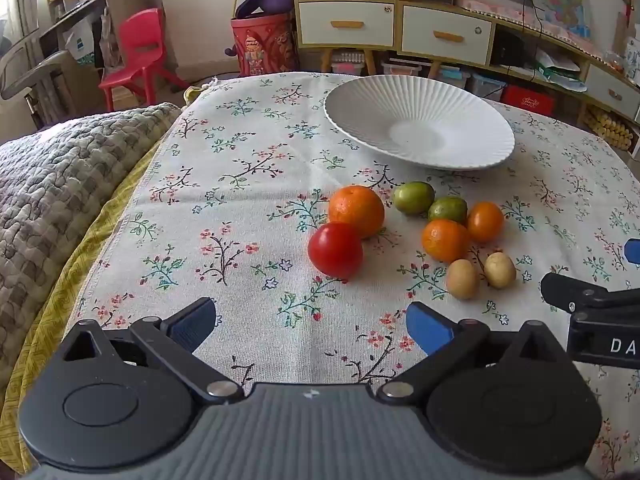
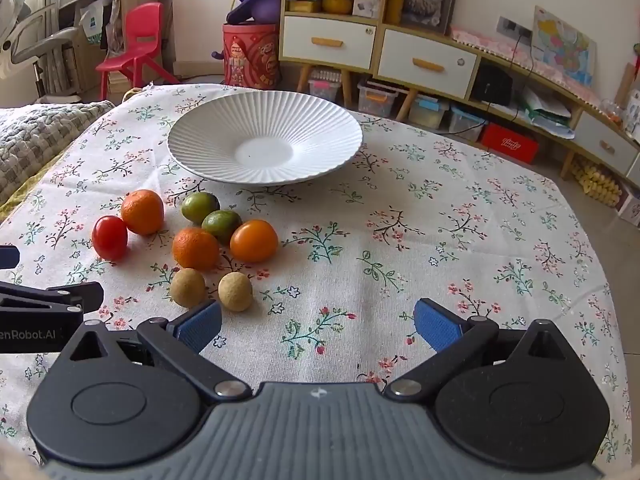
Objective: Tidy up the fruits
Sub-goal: 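Close the left tool on the red tomato while the right tool grasps a beige round fruit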
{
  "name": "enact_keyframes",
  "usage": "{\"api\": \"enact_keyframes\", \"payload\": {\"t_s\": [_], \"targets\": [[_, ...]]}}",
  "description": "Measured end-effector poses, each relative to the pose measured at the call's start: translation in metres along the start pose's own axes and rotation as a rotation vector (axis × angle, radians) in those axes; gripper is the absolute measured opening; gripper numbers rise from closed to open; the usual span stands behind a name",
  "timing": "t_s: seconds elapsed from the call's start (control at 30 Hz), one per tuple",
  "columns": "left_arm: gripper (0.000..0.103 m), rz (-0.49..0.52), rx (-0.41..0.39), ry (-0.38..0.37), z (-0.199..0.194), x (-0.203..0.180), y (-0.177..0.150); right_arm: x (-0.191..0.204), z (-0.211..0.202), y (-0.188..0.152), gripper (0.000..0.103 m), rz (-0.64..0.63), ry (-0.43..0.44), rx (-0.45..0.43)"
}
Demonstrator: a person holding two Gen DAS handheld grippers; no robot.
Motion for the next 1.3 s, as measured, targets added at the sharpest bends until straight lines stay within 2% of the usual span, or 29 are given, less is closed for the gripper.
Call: {"api": "enact_keyframes", "payload": {"t_s": [0.2,0.37,0.53,0.73,0.97,1.13,1.3], "targets": [[0.092,-0.010,-0.014,0.003,0.003,0.002,0.000,-0.001,0.000,0.000,0.103,0.010,0.025,-0.019],[0.092,-0.012,-0.041,0.020,0.007,0.010,-0.001,-0.001,0.006,-0.004,0.103,0.036,0.076,0.019],[0.092,-0.022,-0.035,0.000,0.020,0.017,-0.007,0.006,0.017,-0.012,0.103,-0.014,0.097,0.051],[0.092,0.025,-0.044,0.010,0.029,0.016,-0.013,0.011,0.024,-0.020,0.101,-0.024,0.139,0.102],[0.093,0.017,-0.046,-0.022,0.034,0.014,-0.013,0.015,0.028,-0.021,0.097,-0.039,0.144,0.081],[0.093,0.002,-0.052,-0.039,0.037,0.015,-0.014,0.019,0.028,-0.019,0.087,-0.058,0.163,0.031],[0.092,0.016,-0.088,-0.060,0.035,0.010,-0.015,0.025,0.027,-0.017,0.069,-0.088,0.182,-0.027]]}}
Point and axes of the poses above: each gripper's, at about its wrist camera, not at the fingertips, and z roughly the way its jaws point, x to its left, y to its top, the point moved 6 cm from there along z, roughly the way its jaws point, and after that the axes turned 4 degrees about -x, right-handed, at the moved point
